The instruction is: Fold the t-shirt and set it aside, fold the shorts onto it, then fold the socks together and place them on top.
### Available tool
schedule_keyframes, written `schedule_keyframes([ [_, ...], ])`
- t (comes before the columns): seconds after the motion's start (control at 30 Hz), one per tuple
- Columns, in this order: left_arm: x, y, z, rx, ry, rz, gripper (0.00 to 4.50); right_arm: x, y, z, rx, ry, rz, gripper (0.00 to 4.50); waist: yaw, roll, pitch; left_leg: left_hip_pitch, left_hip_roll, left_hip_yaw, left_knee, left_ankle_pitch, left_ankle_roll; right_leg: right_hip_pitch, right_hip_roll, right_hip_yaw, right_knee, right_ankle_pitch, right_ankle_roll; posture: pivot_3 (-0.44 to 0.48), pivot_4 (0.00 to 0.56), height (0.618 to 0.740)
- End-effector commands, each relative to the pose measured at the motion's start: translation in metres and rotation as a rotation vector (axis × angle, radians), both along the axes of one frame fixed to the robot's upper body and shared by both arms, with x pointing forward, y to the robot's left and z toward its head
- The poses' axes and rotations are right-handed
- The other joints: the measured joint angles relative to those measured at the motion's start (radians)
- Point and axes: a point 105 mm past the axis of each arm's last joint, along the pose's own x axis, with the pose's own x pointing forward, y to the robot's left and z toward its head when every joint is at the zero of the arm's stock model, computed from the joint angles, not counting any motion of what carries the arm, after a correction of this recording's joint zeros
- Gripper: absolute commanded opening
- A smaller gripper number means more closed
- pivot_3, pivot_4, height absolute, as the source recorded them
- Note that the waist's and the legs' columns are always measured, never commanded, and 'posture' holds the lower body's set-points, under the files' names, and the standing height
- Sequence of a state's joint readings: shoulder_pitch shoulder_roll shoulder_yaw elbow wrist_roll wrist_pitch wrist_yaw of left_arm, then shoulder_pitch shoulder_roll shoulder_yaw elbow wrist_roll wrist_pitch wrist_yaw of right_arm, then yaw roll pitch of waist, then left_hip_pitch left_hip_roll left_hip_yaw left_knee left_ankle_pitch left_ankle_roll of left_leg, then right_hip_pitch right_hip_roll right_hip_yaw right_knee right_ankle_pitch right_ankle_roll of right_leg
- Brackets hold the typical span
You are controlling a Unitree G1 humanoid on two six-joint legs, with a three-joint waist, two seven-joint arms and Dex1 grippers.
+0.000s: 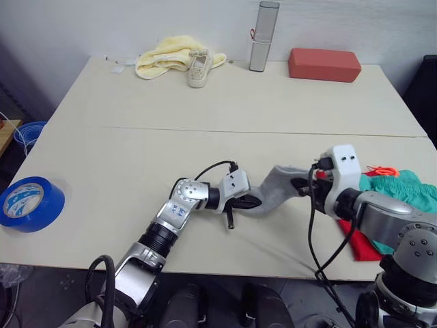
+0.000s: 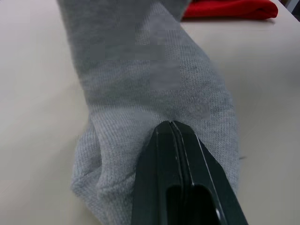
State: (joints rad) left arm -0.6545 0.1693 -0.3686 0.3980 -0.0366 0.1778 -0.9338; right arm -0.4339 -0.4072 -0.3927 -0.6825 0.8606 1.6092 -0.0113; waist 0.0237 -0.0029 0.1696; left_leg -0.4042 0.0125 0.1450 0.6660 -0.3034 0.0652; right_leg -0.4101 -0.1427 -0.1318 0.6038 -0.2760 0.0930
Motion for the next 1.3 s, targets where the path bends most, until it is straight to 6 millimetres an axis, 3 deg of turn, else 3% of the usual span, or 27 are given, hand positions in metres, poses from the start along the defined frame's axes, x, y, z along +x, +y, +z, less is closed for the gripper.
schedule_keyframes([
  [0.03, -0.003, 0.01, -0.027, 0.089, 0.087, 0.031, 0.0, -0.008, 0.018, 0.0, -0.092, -0.022, 0.078, 0.04, -0.001, 0.0, 0.0, 0.0, 0.0, 0.0, 0.0, 0.0, 0.0, 0.0, 0.0, 0.0, 0.0, 0.0, 0.0, 0.0, 0.15, 0.74],
  [0.17, 0.0, 0.015, -0.027, 0.098, 0.09, 0.049, 0.0, -0.014, 0.025, -0.011, -0.207, -0.001, 0.119, 0.04, -0.003, 0.0, 0.0, 0.0, 0.0, 0.0, 0.0, 0.0, 0.0, 0.0, 0.0, 0.0, -0.001, 0.0, 0.0, 0.0, 0.15, 0.74],
  [0.43, 0.004, 0.024, -0.027, 0.099, 0.103, 0.088, 0.0, -0.026, 0.039, -0.024, -0.248, 0.023, 0.183, 0.04, -0.004, 0.0, 0.0, 0.0, 0.0, 0.0, 0.0, 0.0, 0.0, 0.0, 0.0, 0.0, 0.0, 0.0, 0.0, 0.0, 0.15, 0.74],
  [0.63, 0.004, 0.027, -0.025, 0.099, 0.109, 0.092, 0.0, -0.016, -0.021, -0.024, -0.279, 0.067, -0.047, 0.04, -0.004, 0.0, 0.0, 0.0, 0.0, 0.0, 0.0, 0.0, 0.0, 0.0, 0.001, 0.0, -0.001, 0.0, 0.0, 0.0, 0.15, 0.74],
  [0.73, 0.005, 0.026, -0.02, 0.09, 0.107, 0.088, 0.0, -0.015, -0.039, -0.029, -0.21, 0.093, -0.124, 0.04, -0.005, 0.0, 0.0, 0.0, 0.001, 0.0, -0.001, 0.0, 0.0, 0.0, 0.001, 0.0, -0.001, 0.0, 0.0, 0.0, 0.15, 0.74],
  [0.83, 0.006, 0.025, -0.017, 0.084, 0.104, 0.082, 0.0, -0.016, -0.044, -0.037, -0.136, 0.127, -0.146, 0.04, -0.005, 0.0, 0.0, 0.0, 0.001, 0.0, -0.001, 0.0, 0.0, 0.0, 0.002, 0.0, 0.0, 0.0, 0.0, 0.0, 0.15, 0.74],
  [1.03, 0.004, 0.017, 0.009, -0.03, 0.081, 0.013, 0.0, -0.022, -0.039, -0.057, -0.078, 0.174, -0.128, 0.04, -0.004, 0.0, 0.0, -0.001, 0.001, 0.001, -0.001, 0.0, 0.0, -0.001, 0.002, 0.0, -0.001, 0.0, 0.0, 0.0, 0.15, 0.74],
  [1.3, -0.004, 0.002, 0.055, -0.178, 0.07, -0.082, 0.0, -0.019, -0.035, -0.055, -0.107, 0.144, -0.12, 0.04, -0.003, -0.001, 0.002, -0.002, 0.001, 0.001, -0.001, 0.0, 0.0, -0.002, 0.002, 0.0, -0.001, 0.0, 0.0, 0.0, 0.15, 0.74],
])
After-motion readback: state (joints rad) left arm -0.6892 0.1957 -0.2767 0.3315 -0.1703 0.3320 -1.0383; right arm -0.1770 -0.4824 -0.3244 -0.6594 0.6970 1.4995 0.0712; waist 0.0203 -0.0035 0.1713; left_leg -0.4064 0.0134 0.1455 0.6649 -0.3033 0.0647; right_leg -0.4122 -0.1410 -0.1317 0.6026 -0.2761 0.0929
